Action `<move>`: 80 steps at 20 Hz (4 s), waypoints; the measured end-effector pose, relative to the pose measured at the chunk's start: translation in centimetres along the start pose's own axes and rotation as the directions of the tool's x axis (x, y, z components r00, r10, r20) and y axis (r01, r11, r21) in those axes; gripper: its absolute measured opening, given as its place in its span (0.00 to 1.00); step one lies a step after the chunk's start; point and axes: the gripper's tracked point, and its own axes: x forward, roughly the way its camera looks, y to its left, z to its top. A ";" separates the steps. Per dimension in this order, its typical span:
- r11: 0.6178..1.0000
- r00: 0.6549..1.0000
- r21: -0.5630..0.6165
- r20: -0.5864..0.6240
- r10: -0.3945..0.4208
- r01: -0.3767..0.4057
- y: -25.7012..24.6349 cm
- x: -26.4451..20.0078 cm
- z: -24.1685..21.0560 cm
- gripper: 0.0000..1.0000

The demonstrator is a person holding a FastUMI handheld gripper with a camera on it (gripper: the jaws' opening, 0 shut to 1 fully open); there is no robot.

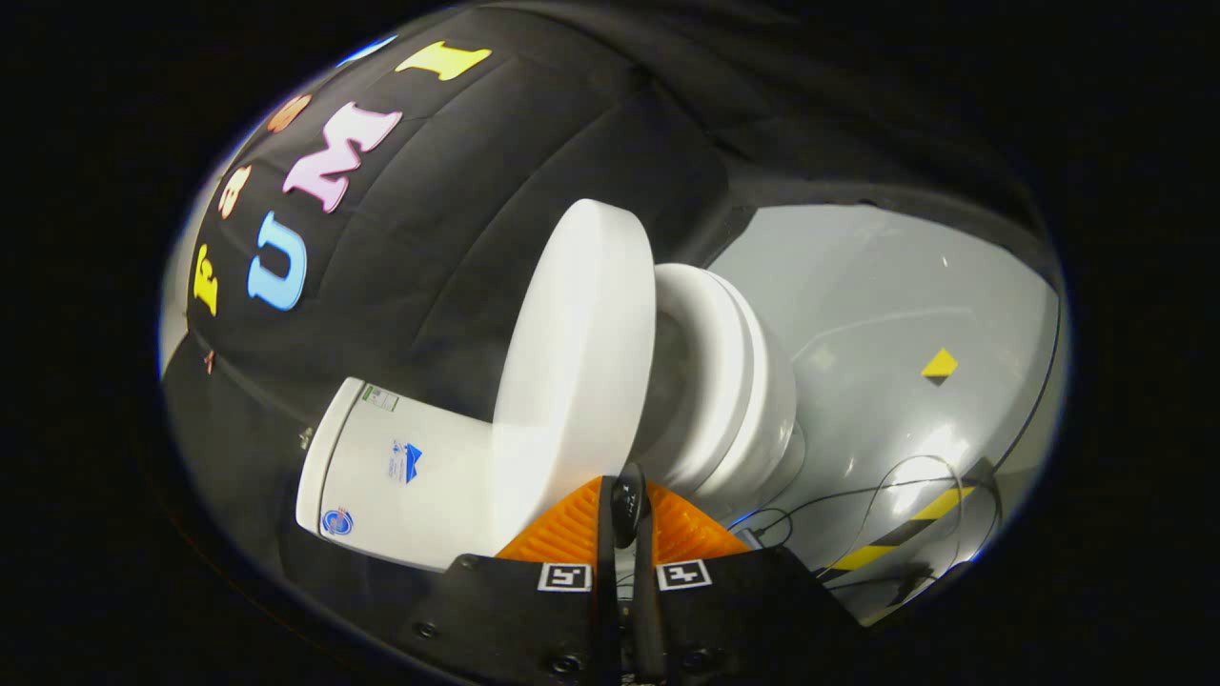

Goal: Open the toilet lid.

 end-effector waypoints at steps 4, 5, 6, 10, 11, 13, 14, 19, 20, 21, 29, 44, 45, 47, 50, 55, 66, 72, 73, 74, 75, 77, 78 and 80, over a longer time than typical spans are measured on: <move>0.990 0.999 -0.142 0.040 0.003 0.003 4.3 -1.9 0.9 0.10; 0.983 0.999 -0.181 0.049 0.004 0.005 5.4 -2.4 1.1 0.10; 0.977 0.998 -0.215 0.060 0.008 0.005 6.7 -2.8 1.3 0.10; 0.954 0.996 -0.299 0.093 0.007 0.022 10.5 -3.7 1.2 0.10; 0.950 0.995 -0.313 0.095 0.011 0.019 11.3 -4.0 1.1 0.10; 0.938 0.995 -0.345 0.099 0.023 0.012 12.9 -4.3 0.8 0.10; 0.933 0.994 -0.360 0.100 0.035 0.003 13.7 -4.4 0.7 0.10; 0.899 0.990 -0.437 0.105 0.092 -0.037 17.9 -5.0 -0.2 0.11; 0.890 0.989 -0.454 0.105 0.107 -0.048 18.9 -5.2 -0.5 0.12; 0.881 0.987 -0.469 0.104 0.125 -0.063 19.8 -5.3 -0.8 0.13; 0.826 0.970 -0.545 0.090 0.227 -0.143 25.9 -5.6 -3.3 0.16; 0.763 0.939 -0.580 -0.008 0.344 -0.285 32.2 -4.2 -8.7 0.16; 0.757 0.937 -0.585 -0.018 0.348 -0.292 32.4 -4.1 -9.0 0.16; 0.749 0.935 -0.589 -0.029 0.354 -0.302 32.8 -4.0 -9.4 0.16; 0.746 0.930 -0.583 -0.048 0.365 -0.323 33.3 -3.7 -10.1 0.16; 0.729 0.927 -0.599 -0.064 0.368 -0.331 33.9 -3.4 -11.0 0.16; 0.714 0.923 -0.610 -0.079 0.376 -0.343 34.9 -2.7 -12.2 0.16; 0.706 0.923 -0.618 -0.086 0.376 -0.346 35.4 -2.4 -12.9 0.16; 0.705 0.922 -0.618 -0.086 0.377 -0.346 35.4 -2.3 -13.0 0.16; 0.704 0.922 -0.620 -0.086 0.377 -0.345 35.5 -2.3 -13.1 0.16; 0.702 0.923 -0.624 -0.084 0.377 -0.344 35.5 -2.3 -13.1 0.16; 0.697 0.925 -0.634 -0.081 0.372 -0.336 35.6 -2.2 -13.2 0.16; 0.695 0.927 -0.640 -0.077 0.368 -0.329 35.5 -2.2 -13.1 0.16; 0.694 0.931 -0.647 -0.070 0.358 -0.316 35.3 -2.3 -12.8 0.16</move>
